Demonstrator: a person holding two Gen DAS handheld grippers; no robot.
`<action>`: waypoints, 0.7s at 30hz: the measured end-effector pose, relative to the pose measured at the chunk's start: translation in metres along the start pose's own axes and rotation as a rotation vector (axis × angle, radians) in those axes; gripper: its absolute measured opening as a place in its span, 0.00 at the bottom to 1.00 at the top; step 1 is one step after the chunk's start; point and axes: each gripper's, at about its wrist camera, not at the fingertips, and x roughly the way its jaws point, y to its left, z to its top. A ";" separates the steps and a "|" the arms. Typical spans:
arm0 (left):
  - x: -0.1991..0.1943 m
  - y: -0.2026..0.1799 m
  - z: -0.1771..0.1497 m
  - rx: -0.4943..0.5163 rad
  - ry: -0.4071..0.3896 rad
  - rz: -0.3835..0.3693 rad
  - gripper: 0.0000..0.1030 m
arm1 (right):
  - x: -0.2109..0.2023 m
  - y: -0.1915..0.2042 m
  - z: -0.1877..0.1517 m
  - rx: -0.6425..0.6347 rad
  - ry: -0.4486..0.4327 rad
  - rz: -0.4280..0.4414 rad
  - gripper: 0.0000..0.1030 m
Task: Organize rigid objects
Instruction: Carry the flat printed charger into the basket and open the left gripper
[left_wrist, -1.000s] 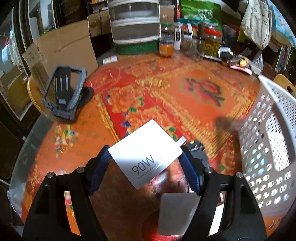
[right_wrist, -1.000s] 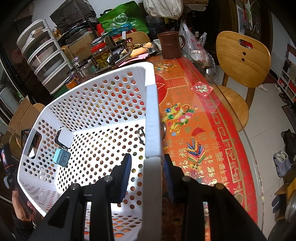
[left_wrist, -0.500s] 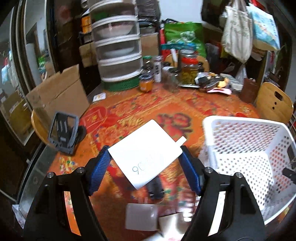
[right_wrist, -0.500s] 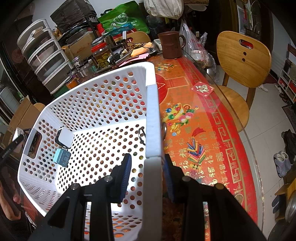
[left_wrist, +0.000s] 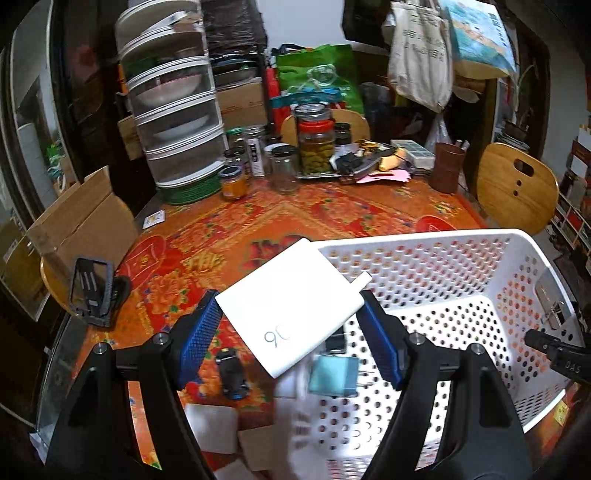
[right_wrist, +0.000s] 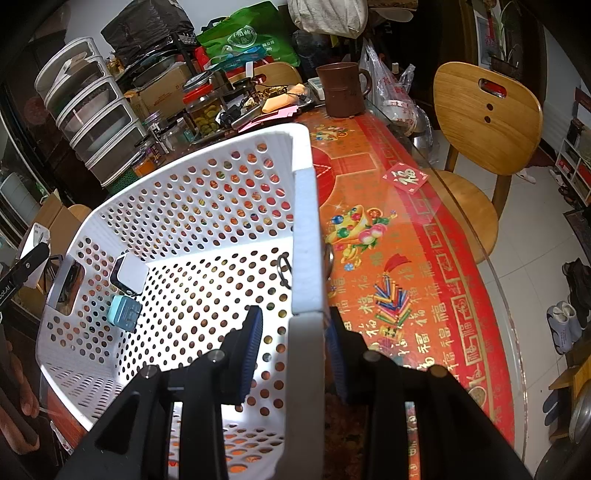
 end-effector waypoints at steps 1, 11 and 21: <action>-0.001 -0.007 0.000 0.010 -0.001 -0.004 0.70 | 0.000 0.000 0.000 0.000 0.000 0.001 0.32; 0.014 -0.053 -0.007 0.061 0.050 -0.055 0.70 | 0.000 0.003 -0.001 -0.002 0.000 0.005 0.32; 0.033 -0.076 -0.018 0.097 0.096 -0.066 0.70 | 0.000 0.003 -0.002 -0.002 0.001 0.006 0.32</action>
